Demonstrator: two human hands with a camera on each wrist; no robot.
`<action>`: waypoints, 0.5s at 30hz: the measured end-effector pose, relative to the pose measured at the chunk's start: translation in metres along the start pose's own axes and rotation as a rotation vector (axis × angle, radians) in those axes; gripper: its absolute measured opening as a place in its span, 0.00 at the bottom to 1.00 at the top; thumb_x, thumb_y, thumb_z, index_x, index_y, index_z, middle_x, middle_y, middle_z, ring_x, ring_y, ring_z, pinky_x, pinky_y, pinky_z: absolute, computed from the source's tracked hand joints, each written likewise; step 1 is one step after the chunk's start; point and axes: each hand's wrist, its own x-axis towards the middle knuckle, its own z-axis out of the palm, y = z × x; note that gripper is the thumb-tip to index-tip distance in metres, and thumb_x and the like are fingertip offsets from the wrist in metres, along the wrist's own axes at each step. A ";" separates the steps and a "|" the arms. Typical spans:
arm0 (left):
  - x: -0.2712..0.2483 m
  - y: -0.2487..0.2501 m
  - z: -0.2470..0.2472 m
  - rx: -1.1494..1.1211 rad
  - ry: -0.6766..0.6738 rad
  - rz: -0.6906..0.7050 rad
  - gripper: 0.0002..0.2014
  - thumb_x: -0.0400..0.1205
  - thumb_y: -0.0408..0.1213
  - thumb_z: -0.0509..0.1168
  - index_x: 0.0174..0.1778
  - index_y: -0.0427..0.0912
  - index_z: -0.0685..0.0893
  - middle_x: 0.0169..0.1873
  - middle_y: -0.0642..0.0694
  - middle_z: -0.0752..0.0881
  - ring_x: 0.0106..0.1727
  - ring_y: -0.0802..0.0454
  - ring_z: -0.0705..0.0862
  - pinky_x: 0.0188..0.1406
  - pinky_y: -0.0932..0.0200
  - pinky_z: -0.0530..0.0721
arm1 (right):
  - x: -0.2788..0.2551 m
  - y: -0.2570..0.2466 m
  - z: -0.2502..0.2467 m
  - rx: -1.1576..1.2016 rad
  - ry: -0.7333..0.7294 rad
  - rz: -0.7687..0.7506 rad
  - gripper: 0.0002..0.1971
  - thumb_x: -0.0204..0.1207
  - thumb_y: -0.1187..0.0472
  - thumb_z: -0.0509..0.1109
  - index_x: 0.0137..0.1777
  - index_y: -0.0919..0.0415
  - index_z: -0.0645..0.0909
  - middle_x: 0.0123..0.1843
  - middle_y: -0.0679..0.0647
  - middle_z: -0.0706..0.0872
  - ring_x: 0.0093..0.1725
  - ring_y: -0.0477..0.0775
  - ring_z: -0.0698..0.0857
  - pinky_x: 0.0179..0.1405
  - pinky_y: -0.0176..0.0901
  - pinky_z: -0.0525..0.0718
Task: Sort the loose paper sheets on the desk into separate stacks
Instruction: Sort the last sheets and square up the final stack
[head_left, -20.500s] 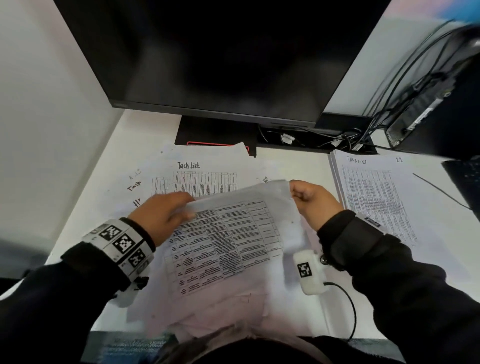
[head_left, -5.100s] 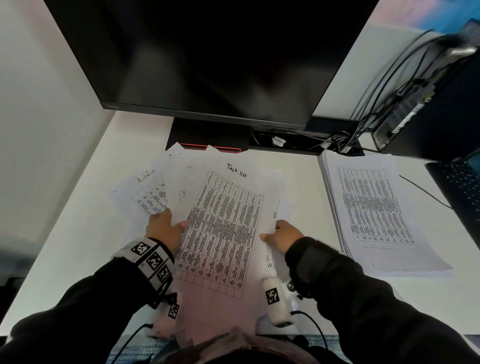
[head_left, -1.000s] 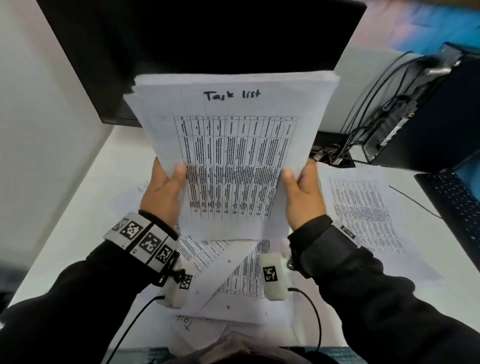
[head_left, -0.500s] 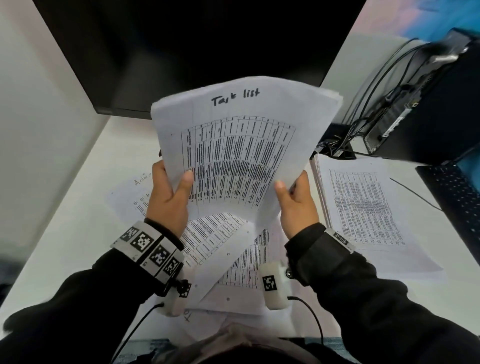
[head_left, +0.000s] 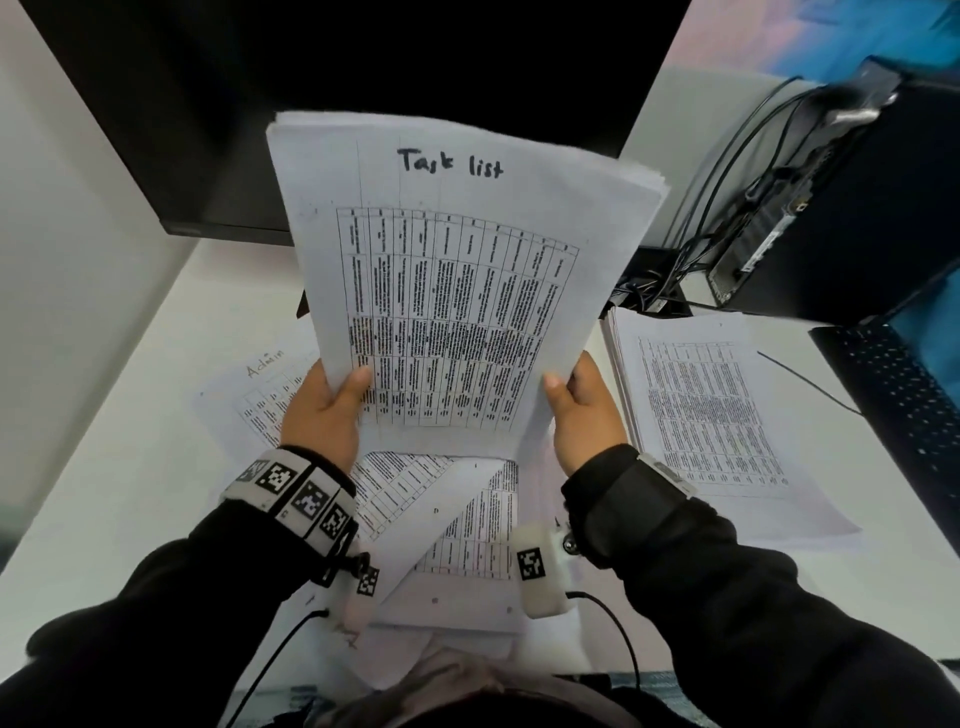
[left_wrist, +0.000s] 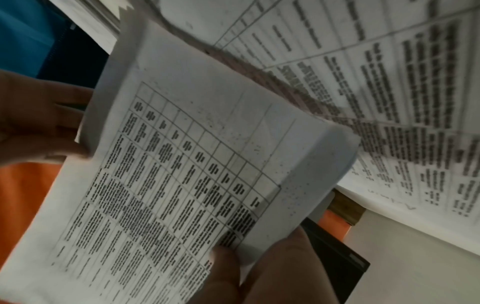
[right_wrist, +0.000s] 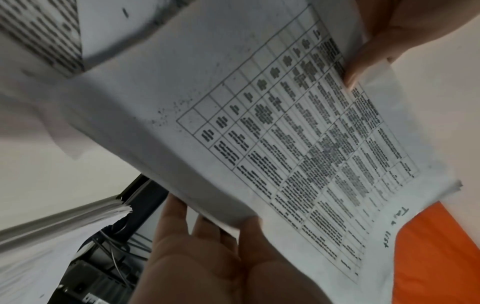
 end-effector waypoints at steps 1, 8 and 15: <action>0.000 0.001 0.003 -0.015 0.001 0.011 0.06 0.84 0.45 0.59 0.54 0.54 0.79 0.42 0.56 0.83 0.43 0.60 0.80 0.38 0.62 0.75 | 0.001 -0.001 -0.005 0.016 0.004 0.000 0.14 0.84 0.64 0.56 0.67 0.55 0.72 0.60 0.47 0.83 0.61 0.46 0.80 0.68 0.42 0.75; -0.011 0.006 0.031 -0.053 -0.138 0.071 0.09 0.84 0.43 0.58 0.58 0.56 0.77 0.49 0.55 0.84 0.51 0.59 0.81 0.44 0.62 0.78 | 0.005 0.006 -0.041 -0.091 -0.016 0.055 0.18 0.83 0.64 0.57 0.72 0.55 0.69 0.66 0.46 0.79 0.67 0.47 0.76 0.72 0.44 0.70; -0.026 0.003 0.057 0.306 -0.379 0.127 0.08 0.82 0.45 0.60 0.56 0.54 0.70 0.39 0.55 0.80 0.35 0.58 0.79 0.35 0.62 0.77 | 0.014 0.022 -0.093 -0.218 0.039 0.216 0.14 0.82 0.68 0.60 0.65 0.61 0.76 0.54 0.50 0.83 0.53 0.48 0.80 0.56 0.38 0.75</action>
